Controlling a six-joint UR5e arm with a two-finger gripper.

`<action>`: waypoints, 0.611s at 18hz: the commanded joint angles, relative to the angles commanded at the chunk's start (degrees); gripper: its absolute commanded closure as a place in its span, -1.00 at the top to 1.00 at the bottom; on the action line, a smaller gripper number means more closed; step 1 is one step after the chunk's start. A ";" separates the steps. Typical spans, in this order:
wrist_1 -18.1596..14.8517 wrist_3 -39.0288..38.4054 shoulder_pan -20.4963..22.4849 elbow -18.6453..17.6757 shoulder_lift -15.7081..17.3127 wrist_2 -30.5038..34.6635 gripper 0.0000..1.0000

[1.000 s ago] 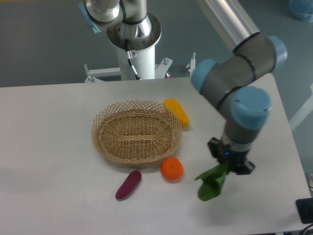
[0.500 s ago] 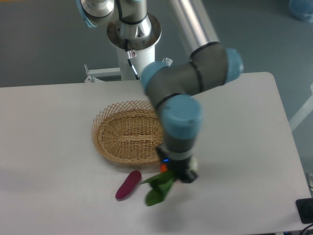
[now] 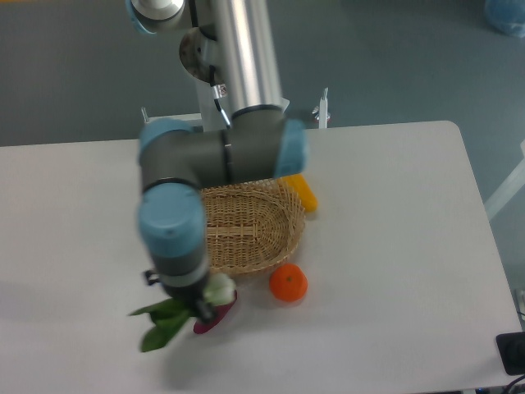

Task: Place the green vegetable on the table
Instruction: 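Carry the bok choy past the basket toward the open table area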

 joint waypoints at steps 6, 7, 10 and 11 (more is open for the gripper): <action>0.52 0.09 -3.96 -2.37 -0.62 -1.75 -0.68; 0.96 0.09 -4.40 -2.89 -0.62 -1.76 -0.59; 2.63 0.00 -5.02 -4.48 -0.62 -1.76 -0.49; 2.64 0.00 -5.19 -4.66 -0.62 -1.76 -0.46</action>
